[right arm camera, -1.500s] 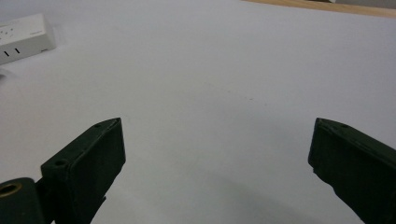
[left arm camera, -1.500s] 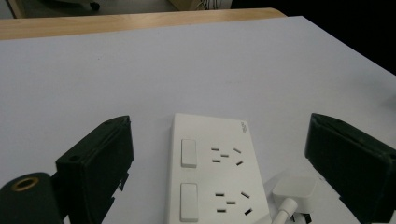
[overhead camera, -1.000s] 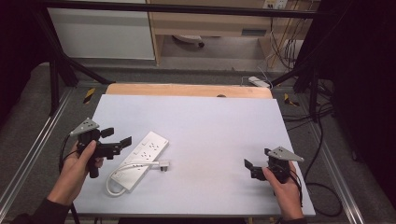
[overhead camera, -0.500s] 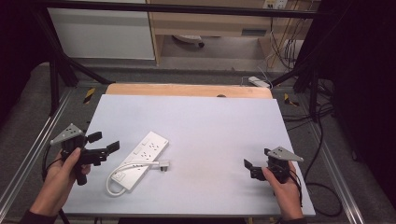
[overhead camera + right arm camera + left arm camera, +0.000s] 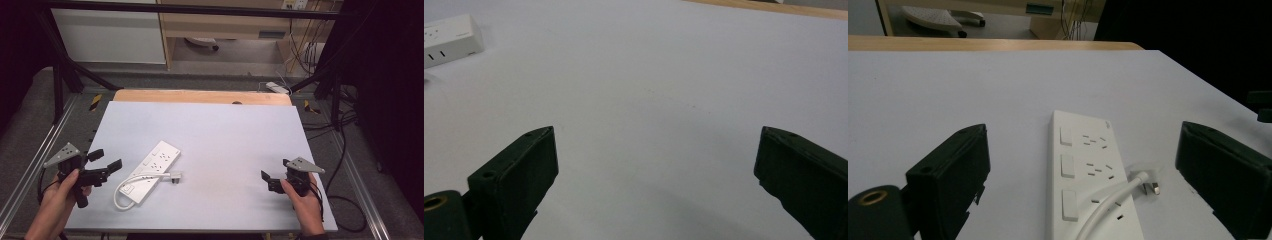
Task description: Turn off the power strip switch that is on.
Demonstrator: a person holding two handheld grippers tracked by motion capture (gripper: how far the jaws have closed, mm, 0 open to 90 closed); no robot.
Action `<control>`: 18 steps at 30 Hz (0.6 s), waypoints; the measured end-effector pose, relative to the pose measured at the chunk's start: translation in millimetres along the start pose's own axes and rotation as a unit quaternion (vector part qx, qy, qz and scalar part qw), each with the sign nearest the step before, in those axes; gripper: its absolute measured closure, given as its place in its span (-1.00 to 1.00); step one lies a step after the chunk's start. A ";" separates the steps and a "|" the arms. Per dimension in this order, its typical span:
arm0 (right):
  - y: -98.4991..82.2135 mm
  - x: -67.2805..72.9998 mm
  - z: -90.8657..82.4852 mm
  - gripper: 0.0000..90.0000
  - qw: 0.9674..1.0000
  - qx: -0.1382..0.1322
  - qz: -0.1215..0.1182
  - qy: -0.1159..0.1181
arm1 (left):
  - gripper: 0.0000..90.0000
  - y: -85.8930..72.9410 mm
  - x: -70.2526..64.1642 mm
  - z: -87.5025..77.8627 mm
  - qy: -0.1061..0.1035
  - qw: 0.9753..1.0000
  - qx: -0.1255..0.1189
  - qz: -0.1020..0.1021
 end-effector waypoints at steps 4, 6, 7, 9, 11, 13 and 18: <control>-0.1 -0.1 0.0 -0.90 1.000 0.000 0.000 0.000 | -0.86 -6.7 1.4 -3.5 0.002 1.000 -0.004 -0.006; -0.1 0.0 0.0 -0.90 1.000 0.000 0.000 0.000 | -0.86 -10.1 2.2 -5.4 0.003 1.000 -0.007 -0.010; -0.1 0.0 0.0 -0.90 1.000 0.000 -0.001 0.000 | -0.86 -11.8 2.9 -6.5 0.003 1.000 -0.006 -0.008; -0.1 0.0 0.1 -0.90 1.000 0.000 0.000 0.000 | -0.86 -15.1 3.3 -8.0 0.003 1.000 -0.008 -0.013; -0.2 0.0 0.3 -0.90 1.000 0.000 -0.001 0.000 | -0.86 -18.0 3.9 -9.6 0.002 1.000 -0.008 -0.013; -0.1 0.1 0.3 -0.90 1.000 0.000 -0.001 0.000 | -0.86 -20.7 4.5 -11.1 0.004 1.000 -0.010 -0.013; -0.2 0.1 0.3 -0.90 1.000 0.000 -0.001 0.000 | -0.86 -28.2 7.1 -13.5 0.007 1.000 -0.010 -0.018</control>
Point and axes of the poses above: each handheld gripper's, and its own axes: z roughly forward along the jaws, y roughly out of its top, x roughly to its left, the point moved 1 cm from there along z, roughly forward along the jaws
